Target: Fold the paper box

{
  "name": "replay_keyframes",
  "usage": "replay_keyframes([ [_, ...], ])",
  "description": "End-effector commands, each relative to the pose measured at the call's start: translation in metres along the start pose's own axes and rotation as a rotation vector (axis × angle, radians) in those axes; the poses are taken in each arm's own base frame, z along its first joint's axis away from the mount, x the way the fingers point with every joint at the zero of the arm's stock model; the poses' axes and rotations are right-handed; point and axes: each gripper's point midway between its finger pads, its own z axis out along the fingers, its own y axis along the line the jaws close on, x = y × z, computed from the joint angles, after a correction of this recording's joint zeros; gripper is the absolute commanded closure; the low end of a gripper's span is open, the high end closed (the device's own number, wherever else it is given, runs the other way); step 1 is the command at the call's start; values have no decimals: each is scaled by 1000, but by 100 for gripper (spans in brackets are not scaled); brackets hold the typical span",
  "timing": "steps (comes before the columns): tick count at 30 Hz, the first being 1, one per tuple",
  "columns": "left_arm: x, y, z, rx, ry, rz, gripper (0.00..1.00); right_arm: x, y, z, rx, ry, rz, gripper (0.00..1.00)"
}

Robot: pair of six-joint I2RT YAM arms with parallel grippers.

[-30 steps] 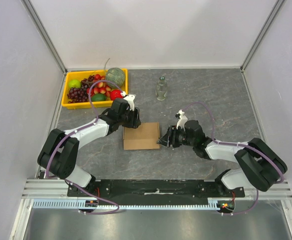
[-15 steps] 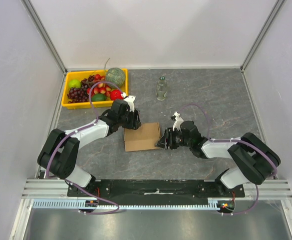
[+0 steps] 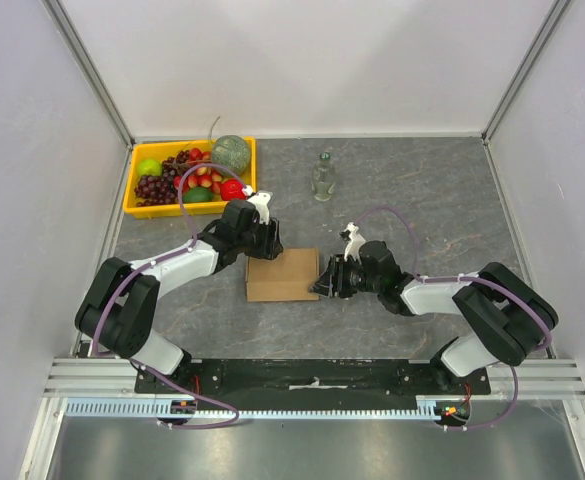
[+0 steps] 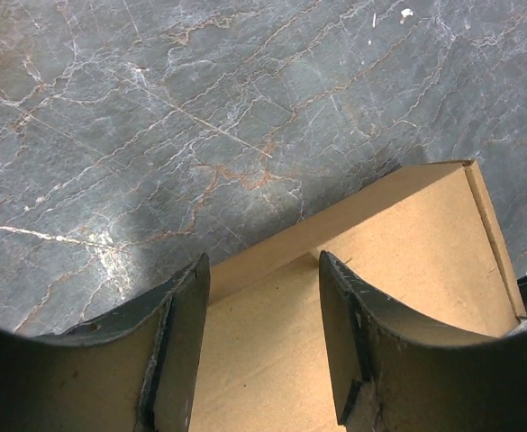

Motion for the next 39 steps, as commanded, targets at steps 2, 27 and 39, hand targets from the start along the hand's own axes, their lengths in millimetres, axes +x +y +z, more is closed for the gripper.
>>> replay_keyframes([
  [2,13,-9,1,54,28,-4,43,-24,26,4,-86,-60,-30,50],
  [27,25,-11,3,67,62,-26,43,-22,42,5,-125,3,47,65],
  [39,28,-15,7,82,53,-23,43,-18,30,8,-90,-2,27,67],
])
